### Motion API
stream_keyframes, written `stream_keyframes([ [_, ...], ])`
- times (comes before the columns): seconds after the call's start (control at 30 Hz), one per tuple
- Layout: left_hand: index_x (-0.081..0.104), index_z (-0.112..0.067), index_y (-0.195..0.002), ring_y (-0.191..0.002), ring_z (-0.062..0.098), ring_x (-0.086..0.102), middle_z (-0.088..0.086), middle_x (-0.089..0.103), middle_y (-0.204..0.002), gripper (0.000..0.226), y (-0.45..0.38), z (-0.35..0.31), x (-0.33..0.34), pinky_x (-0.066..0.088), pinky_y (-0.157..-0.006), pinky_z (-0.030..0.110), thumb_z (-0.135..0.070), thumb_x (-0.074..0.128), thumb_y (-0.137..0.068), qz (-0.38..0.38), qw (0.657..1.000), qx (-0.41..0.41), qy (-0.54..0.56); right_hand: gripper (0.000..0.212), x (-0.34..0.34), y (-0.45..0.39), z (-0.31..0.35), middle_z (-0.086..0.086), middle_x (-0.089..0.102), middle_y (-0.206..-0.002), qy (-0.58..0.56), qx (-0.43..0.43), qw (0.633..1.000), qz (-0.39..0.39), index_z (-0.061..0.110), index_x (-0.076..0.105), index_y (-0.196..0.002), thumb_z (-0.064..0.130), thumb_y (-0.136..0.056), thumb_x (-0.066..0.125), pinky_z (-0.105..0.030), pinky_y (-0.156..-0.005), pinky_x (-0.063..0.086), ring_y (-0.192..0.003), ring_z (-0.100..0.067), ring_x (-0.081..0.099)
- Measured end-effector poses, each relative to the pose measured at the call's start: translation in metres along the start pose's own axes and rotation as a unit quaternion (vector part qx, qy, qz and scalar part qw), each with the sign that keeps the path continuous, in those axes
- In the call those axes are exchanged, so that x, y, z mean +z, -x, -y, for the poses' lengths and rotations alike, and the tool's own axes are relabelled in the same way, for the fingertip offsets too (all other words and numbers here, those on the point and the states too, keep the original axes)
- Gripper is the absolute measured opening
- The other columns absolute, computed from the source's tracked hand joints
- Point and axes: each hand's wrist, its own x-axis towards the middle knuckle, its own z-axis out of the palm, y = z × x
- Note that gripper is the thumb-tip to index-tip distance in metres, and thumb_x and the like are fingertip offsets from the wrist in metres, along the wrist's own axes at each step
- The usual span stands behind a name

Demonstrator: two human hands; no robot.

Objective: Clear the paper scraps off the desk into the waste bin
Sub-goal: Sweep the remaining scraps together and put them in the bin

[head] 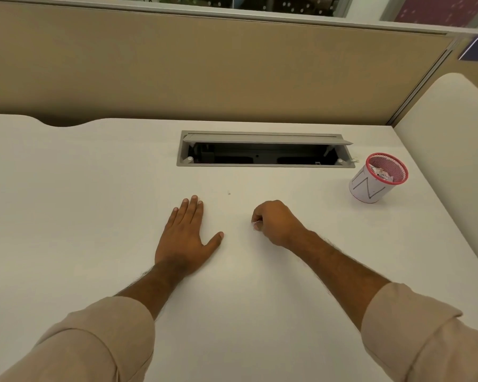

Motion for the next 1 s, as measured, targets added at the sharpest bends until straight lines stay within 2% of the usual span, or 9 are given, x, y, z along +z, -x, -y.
stream_keyframes([
  [0.23,-0.005,-0.02,-0.156,-0.149,0.012,-0.012,-0.004,-0.012,-0.163,0.091,0.0,-0.001,-0.001,0.001,-0.123,0.035,-0.076,0.014,-0.087,0.009,1.0,-0.002,-0.003,0.011,-0.019,-0.024,0.018,-0.01,0.068,-0.103,0.008,-0.011,1.0,-0.013,0.004,0.073,-0.093,0.008,-0.082,0.07,-0.028,-0.081,0.052,-0.092,-0.024,0.064],
  [0.37,-0.004,-0.02,-0.156,-0.149,0.011,-0.013,-0.004,-0.012,-0.163,0.091,0.0,-0.001,-0.002,0.0,-0.123,0.035,-0.076,0.014,-0.086,0.008,1.0,-0.005,-0.005,0.018,-0.018,-0.044,0.037,-0.011,0.063,-0.124,0.008,-0.038,0.999,-0.018,0.002,0.071,-0.101,0.007,-0.084,0.068,-0.03,-0.095,0.049,-0.107,-0.025,0.06],
  [0.43,-0.004,-0.02,-0.156,-0.149,0.011,-0.012,-0.005,-0.011,-0.163,0.091,0.0,-0.001,-0.001,0.0,-0.123,0.034,-0.076,0.014,-0.086,0.007,1.0,-0.005,-0.005,0.019,-0.014,-0.052,0.042,-0.009,0.058,-0.133,0.01,-0.055,0.998,-0.018,0.003,0.07,-0.103,0.004,-0.085,0.066,-0.028,-0.096,0.048,-0.111,-0.024,0.059],
  [0.6,-0.003,-0.02,-0.156,-0.149,0.011,-0.012,-0.005,-0.011,-0.163,0.091,0.0,-0.001,-0.001,-0.001,-0.123,0.034,-0.076,0.015,-0.086,0.006,1.0,-0.005,-0.002,0.021,-0.004,-0.066,0.046,-0.01,0.067,-0.113,0.024,-0.04,0.999,-0.006,0.006,0.071,-0.103,0.001,-0.084,0.066,-0.032,-0.093,0.052,-0.101,-0.024,0.063],
  [0.8,-0.004,-0.019,-0.156,-0.15,0.012,-0.012,-0.004,-0.011,-0.163,0.089,0.0,-0.002,-0.004,0.001,-0.123,0.035,-0.074,0.018,-0.088,0.012,1.0,-0.005,-0.005,0.022,0.005,-0.063,0.044,-0.009,0.068,-0.105,0.021,-0.053,0.998,-0.035,0.008,0.071,-0.105,0.001,-0.086,0.062,-0.028,-0.088,0.052,-0.092,-0.022,0.063],
  [0.9,-0.003,-0.019,-0.156,-0.15,0.012,-0.012,-0.004,-0.011,-0.163,0.089,0.001,-0.002,-0.004,0.001,-0.123,0.035,-0.074,0.018,-0.088,0.011,1.0,-0.004,-0.004,0.019,0.003,-0.058,0.036,-0.007,0.07,-0.102,-0.025,-0.049,0.997,-0.053,0.008,0.073,-0.099,0.0,-0.085,0.063,-0.024,-0.085,0.052,-0.09,-0.018,0.064],
  [1.0,-0.003,-0.019,-0.156,-0.15,0.011,-0.012,-0.004,-0.01,-0.163,0.09,0.001,-0.001,-0.004,0.002,-0.123,0.035,-0.075,0.017,-0.087,0.008,1.0,-0.003,-0.001,0.014,-0.002,-0.049,0.02,-0.003,0.072,-0.09,-0.127,-0.012,0.987,-0.098,0.008,0.076,-0.088,0.0,-0.081,0.067,-0.013,-0.071,0.048,-0.074,-0.006,0.062],
])
